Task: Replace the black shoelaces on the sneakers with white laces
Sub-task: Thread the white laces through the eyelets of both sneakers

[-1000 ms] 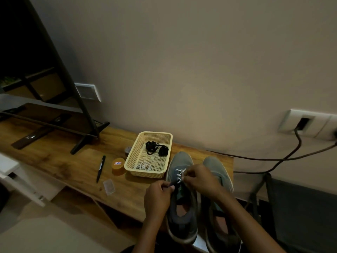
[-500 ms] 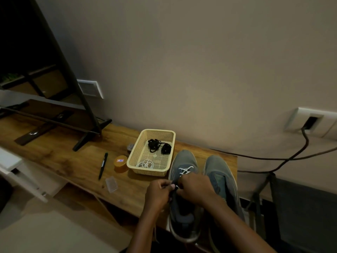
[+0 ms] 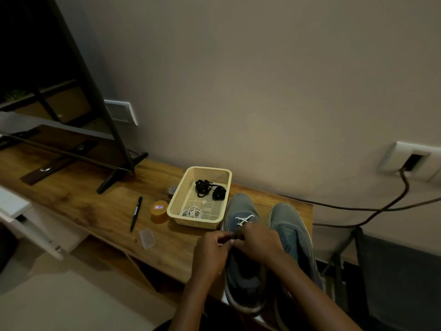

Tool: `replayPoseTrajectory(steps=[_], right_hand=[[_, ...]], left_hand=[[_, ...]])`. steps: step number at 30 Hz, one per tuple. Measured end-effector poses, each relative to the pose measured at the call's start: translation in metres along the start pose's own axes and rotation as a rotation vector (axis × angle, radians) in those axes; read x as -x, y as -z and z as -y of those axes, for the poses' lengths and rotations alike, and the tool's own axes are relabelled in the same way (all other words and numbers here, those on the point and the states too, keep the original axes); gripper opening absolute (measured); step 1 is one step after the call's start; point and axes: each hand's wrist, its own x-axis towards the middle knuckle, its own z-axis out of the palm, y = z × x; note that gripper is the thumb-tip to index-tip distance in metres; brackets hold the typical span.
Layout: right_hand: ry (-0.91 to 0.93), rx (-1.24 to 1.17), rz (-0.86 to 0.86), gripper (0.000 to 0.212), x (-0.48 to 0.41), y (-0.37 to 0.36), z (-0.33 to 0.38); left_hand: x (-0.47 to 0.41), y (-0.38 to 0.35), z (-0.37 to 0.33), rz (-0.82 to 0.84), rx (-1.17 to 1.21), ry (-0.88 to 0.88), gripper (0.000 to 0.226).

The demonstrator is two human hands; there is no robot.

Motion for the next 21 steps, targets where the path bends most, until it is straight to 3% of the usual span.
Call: replayPoseTrajectory(steps=[15, 21], right_hand=[[-0.018, 0.137, -0.028, 0.032, 0.012, -0.003, 0.014], [0.113, 0.239, -0.107, 0.024, 0.021, -0.004, 0.008]], left_hand=[[-0.003, 0.003, 0.008, 0.067, -0.011, -0.087, 0.025], [-0.002, 0.003, 0.007, 0.088, -0.031, -0.136, 0.025]])
